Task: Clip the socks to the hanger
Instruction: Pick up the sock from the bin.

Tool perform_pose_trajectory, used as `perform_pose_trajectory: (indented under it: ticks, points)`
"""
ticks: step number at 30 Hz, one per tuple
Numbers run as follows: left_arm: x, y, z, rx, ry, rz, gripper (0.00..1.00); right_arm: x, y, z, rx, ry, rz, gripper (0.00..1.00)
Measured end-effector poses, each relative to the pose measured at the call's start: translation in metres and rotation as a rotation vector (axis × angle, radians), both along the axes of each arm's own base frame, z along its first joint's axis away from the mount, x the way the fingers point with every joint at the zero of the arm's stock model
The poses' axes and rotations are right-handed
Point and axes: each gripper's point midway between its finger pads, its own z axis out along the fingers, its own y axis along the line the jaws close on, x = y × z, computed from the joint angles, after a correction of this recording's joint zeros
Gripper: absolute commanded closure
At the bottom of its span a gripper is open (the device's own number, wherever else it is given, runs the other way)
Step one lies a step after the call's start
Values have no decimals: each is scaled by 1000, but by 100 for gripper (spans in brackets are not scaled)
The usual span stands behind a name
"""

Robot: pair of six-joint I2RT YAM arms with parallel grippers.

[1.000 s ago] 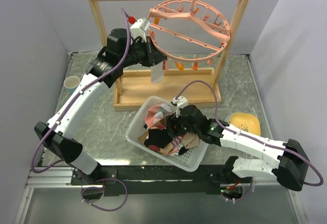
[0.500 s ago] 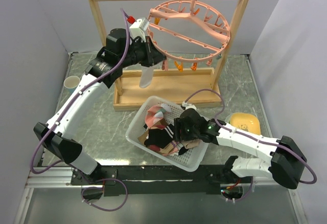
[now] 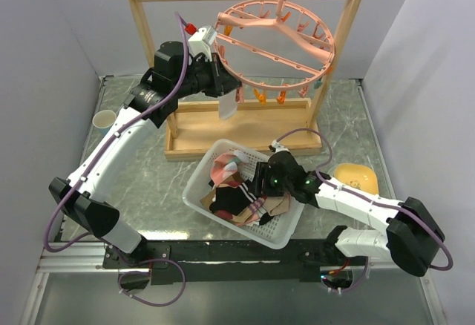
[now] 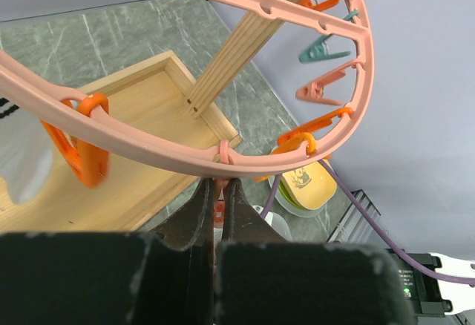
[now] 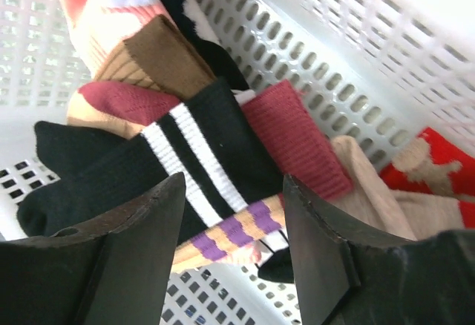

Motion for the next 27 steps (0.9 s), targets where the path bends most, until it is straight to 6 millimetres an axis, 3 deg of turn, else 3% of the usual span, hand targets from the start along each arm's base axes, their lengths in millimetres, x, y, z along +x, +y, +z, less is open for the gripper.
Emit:
perform_pose_trajectory:
  ticks: [7, 17, 23, 27]
  points:
    - [-1, -1, 0, -1, 1, -6, 99, -3, 3, -6, 14, 22, 4, 44]
    - [-1, -1, 1, -4, 2, -5, 99, -13, -13, -19, -35, 48, -17, 43]
    - [-1, -1, 1, -4, 1, -5, 99, -9, -8, -17, -18, 34, -16, 43]
    - [-1, -1, 1, -5, 1, -5, 99, -5, 0, -15, 13, 25, -10, 50]
